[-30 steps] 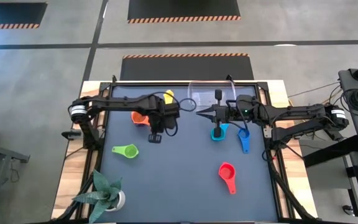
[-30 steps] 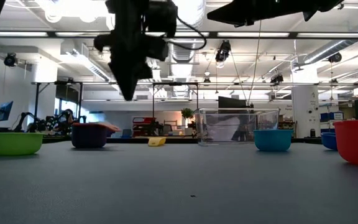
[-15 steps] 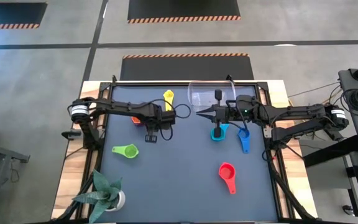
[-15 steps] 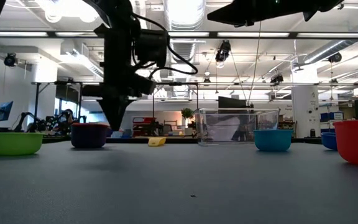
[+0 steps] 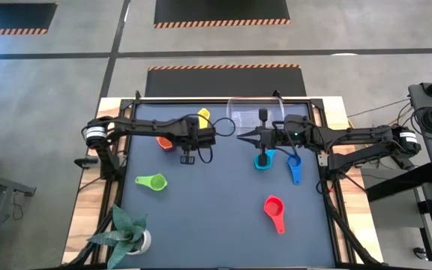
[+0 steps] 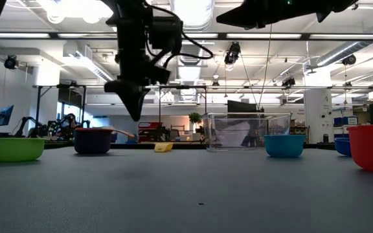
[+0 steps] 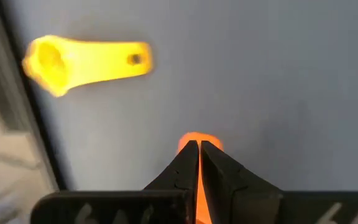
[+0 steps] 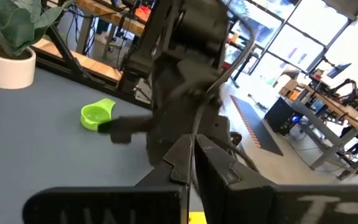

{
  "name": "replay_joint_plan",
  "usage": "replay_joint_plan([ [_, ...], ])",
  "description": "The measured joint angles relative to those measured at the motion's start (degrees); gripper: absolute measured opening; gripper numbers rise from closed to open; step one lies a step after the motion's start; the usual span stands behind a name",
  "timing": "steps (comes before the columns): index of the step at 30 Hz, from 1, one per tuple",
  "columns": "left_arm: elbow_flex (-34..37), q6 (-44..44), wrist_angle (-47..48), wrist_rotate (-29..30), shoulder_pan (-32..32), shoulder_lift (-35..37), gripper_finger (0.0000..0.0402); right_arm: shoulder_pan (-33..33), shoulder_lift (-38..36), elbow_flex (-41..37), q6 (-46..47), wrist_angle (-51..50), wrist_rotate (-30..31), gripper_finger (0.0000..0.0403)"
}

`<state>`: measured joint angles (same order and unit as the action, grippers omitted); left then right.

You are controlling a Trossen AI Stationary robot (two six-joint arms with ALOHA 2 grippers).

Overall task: Nest measuring cups in basket
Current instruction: Stack the orange measuring cup on top of the violet measuring cup

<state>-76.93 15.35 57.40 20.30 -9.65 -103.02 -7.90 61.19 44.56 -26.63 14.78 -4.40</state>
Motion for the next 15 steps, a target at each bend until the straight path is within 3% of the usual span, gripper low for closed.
replay_joint_plan([
  [7,-0.1,4.3,0.7,-3.5,-3.3,5.4,0.0,0.0,0.0,0.0,0.3,-4.4,0.0,0.0009],
  [15,8.3,2.6,-10.0,-4.4,-13.4,18.1,0.0,-0.6,3.8,1.0,5.0,-3.6,4.9,0.0009],
])
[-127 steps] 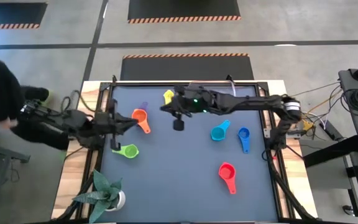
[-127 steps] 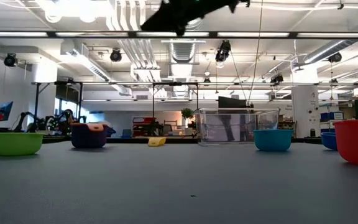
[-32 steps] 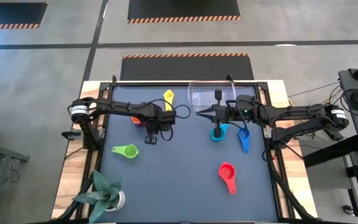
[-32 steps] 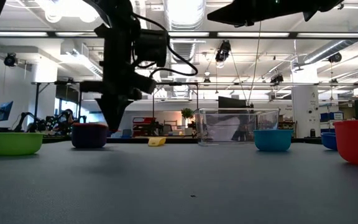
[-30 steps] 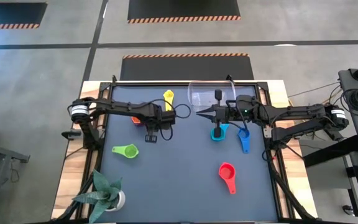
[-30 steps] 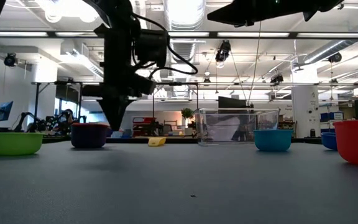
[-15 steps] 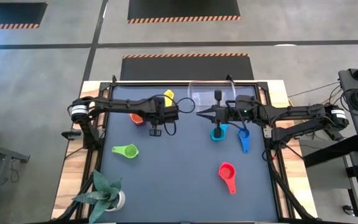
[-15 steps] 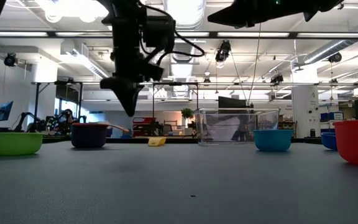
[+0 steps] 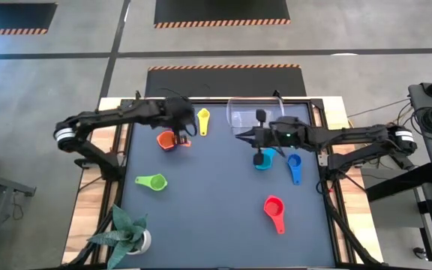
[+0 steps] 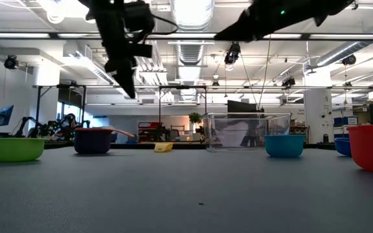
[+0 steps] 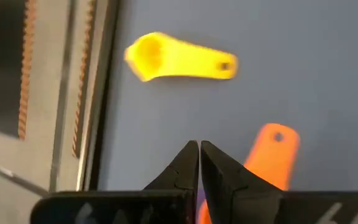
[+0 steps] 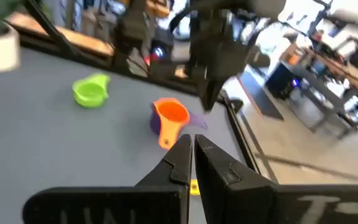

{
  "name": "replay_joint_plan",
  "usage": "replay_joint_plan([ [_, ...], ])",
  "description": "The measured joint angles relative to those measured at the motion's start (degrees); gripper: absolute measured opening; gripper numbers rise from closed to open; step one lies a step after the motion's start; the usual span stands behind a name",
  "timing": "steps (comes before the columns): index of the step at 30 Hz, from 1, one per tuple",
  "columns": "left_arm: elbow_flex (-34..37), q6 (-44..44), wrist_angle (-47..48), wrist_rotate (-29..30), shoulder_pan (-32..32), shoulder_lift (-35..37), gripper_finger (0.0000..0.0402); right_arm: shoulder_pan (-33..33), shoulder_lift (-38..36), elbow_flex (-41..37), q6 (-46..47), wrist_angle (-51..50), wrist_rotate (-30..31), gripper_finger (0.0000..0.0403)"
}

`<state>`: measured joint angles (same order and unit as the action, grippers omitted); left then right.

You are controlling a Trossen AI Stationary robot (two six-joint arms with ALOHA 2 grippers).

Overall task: Nest measuring cups in basket
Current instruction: Stack the orange measuring cup on top of the violet measuring cup

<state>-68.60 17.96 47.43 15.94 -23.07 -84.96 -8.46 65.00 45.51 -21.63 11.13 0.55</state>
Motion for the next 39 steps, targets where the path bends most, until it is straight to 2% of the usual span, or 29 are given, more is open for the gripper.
replay_joint_plan([
  [4,3.3,-4.1,-2.5,-0.1,-5.8,3.2,0.0,-1.8,7.0,4.0,2.6,-0.2,-0.3,0.0009],
  [9,5.8,-8.8,-3.1,-0.5,-13.2,4.4,0.0,-3.3,17.8,12.6,1.0,-2.6,-0.6,0.0009],
  [16,9.1,-13.2,-5.4,-12.4,-22.1,3.9,0.0,-4.0,31.7,29.1,-2.5,-10.3,-0.8,0.0009],
  [23,11.7,-17.2,-5.3,-12.0,-23.3,3.8,0.0,-4.6,41.9,41.1,-3.9,-15.7,-3.8,0.0009],
  [29,14.1,-20.4,-5.1,-6.8,-23.5,3.6,0.0,-4.6,47.8,45.2,-4.0,-15.7,-4.0,0.0009],
  [39,17.3,-20.7,-7.4,-6.0,-23.5,3.6,0.0,-4.6,58.2,52.7,-3.5,-15.5,-4.4,0.0009],
])
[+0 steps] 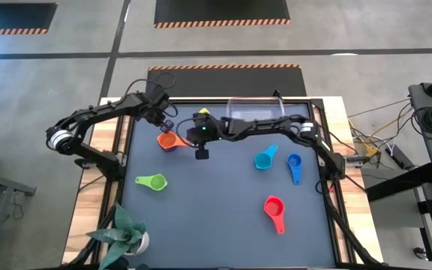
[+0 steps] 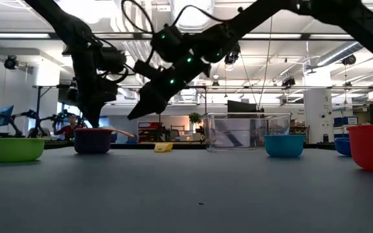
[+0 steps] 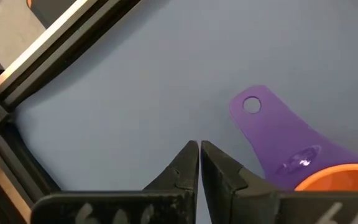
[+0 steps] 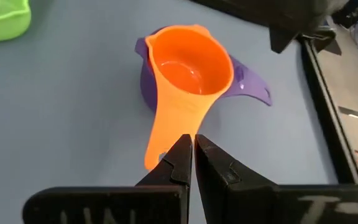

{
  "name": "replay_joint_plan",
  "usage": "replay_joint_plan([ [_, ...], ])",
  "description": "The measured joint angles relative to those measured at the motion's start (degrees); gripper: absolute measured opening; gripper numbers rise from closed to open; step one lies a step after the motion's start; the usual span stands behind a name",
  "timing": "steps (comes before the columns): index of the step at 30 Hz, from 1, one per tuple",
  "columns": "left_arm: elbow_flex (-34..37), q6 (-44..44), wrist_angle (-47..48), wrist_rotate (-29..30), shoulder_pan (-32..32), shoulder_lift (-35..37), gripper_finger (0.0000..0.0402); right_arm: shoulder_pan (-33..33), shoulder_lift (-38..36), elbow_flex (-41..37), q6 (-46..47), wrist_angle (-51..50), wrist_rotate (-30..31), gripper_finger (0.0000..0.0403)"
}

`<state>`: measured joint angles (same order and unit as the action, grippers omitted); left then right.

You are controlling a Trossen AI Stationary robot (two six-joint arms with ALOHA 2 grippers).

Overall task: Nest measuring cups in basket
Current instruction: Stack the orange measuring cup on top of the violet measuring cup

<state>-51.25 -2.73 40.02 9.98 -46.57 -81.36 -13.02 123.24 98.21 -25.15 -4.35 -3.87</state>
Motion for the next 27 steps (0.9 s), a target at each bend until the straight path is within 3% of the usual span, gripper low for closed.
replay_joint_plan([
  [13,0.0,0.4,-0.5,-1.6,0.0,0.0,0.0,0.0,6.1,7.6,0.9,-7.0,-8.3,0.0009],
  [27,0.0,0.5,-0.6,-1.6,0.0,0.0,0.0,0.9,5.9,11.9,0.1,-13.2,-8.4,0.0009],
])
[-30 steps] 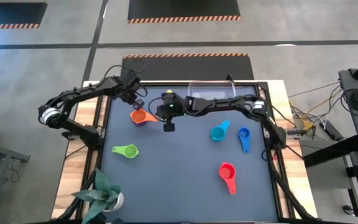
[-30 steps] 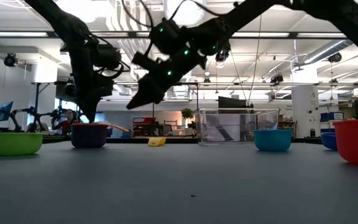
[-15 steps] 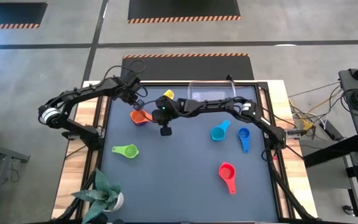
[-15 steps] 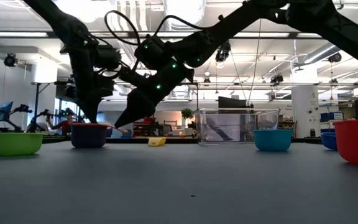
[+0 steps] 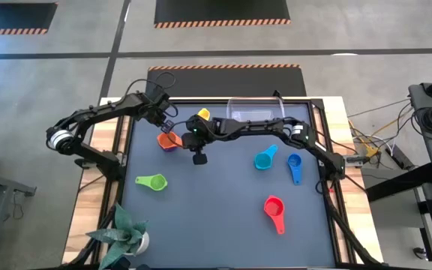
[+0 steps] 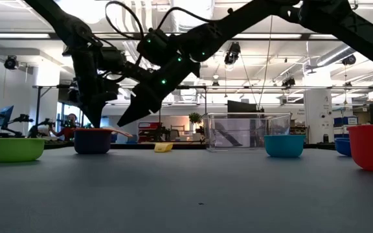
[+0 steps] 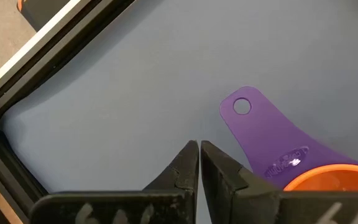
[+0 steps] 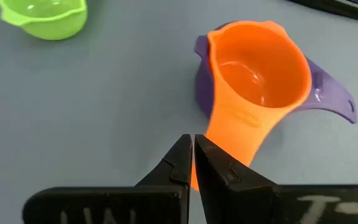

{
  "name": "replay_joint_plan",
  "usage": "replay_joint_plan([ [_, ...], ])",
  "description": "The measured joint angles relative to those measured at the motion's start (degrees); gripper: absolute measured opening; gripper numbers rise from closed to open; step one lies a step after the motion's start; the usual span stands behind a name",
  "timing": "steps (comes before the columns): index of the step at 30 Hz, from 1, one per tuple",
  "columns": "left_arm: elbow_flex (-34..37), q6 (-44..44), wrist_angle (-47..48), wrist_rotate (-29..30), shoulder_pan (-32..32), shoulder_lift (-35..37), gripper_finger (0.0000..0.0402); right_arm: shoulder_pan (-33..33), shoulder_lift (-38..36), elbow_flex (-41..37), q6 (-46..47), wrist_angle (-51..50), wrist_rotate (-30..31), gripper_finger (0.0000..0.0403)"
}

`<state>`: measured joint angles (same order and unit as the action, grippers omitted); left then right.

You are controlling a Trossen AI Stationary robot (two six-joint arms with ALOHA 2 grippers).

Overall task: Nest measuring cups in basket
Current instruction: Stack the orange measuring cup on top of the violet measuring cup

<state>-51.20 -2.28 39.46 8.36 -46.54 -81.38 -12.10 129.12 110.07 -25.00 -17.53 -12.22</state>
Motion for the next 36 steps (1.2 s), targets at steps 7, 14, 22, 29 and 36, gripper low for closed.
replay_joint_plan([
  [7,0.0,0.0,0.0,0.0,0.0,0.0,0.0,1.1,-0.1,0.6,-0.2,-2.7,-0.3,0.0009],
  [14,0.9,0.0,-0.3,0.0,0.0,0.0,0.0,1.2,0.0,-1.7,-0.3,-2.8,0.0,0.0009],
  [22,2.6,-0.4,-1.6,0.0,0.0,0.0,0.0,0.8,0.3,-3.7,-0.1,1.1,0.2,0.0009],
  [29,2.6,-0.4,-2.4,-2.0,0.0,0.0,0.0,0.2,0.3,-5.2,0.1,3.7,1.4,0.0009],
  [36,3.0,-0.4,-2.4,-2.1,0.0,0.0,0.0,-0.3,0.4,-5.3,-0.1,4.2,3.2,0.0009],
])
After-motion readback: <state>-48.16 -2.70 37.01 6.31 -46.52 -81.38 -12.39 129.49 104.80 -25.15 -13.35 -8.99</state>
